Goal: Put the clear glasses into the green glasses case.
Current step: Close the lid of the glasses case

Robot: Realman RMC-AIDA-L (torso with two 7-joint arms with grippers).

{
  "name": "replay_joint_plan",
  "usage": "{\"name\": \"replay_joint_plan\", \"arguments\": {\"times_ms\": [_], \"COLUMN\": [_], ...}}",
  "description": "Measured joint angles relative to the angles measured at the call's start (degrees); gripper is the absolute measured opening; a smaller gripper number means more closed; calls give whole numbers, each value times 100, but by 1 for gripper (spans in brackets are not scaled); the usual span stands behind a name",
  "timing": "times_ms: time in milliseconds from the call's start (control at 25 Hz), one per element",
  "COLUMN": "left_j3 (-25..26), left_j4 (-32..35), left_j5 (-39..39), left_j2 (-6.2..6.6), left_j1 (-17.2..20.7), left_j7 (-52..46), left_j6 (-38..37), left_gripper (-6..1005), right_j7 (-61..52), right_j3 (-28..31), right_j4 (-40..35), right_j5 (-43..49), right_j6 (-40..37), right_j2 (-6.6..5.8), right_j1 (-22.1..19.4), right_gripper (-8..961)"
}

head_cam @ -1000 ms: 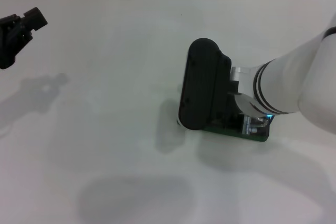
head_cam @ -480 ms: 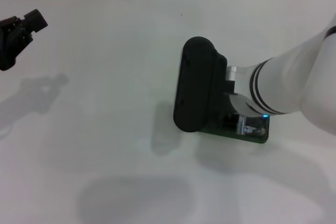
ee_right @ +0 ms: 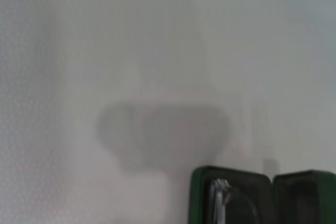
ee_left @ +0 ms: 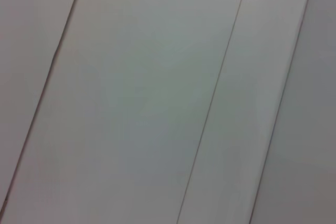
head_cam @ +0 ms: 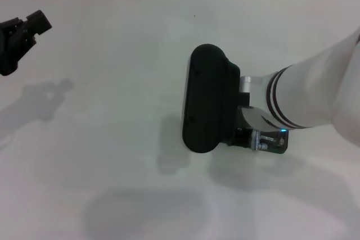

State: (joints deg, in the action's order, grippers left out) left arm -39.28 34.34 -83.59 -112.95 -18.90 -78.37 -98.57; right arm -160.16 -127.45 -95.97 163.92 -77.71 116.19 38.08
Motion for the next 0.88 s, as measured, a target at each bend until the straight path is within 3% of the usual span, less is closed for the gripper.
{"name": "replay_joint_plan", "arguments": {"times_ms": [200, 680, 880], "left_j3": [0, -9, -46], "left_j4": [-28, -33, 3], "left_j5": [0, 42, 13], "left_j2": [2, 2, 1], "left_j1": [0, -41, -58], "left_j7": [-13, -137, -290], "left_j6": [-9, -37, -72], "left_gripper": [146, 152, 154], "right_j7": [439, 2061, 2778], "right_j3": [240, 1644, 2731], "right_j4": [-313, -1041, -1395], "right_j5": [-297, -1788, -2678], "right_j6": [-27, -517, -611], "right_j2": [1, -35, -36], "right_j1": [-261, -1146, -1476], "right_gripper": [233, 231, 230]}}
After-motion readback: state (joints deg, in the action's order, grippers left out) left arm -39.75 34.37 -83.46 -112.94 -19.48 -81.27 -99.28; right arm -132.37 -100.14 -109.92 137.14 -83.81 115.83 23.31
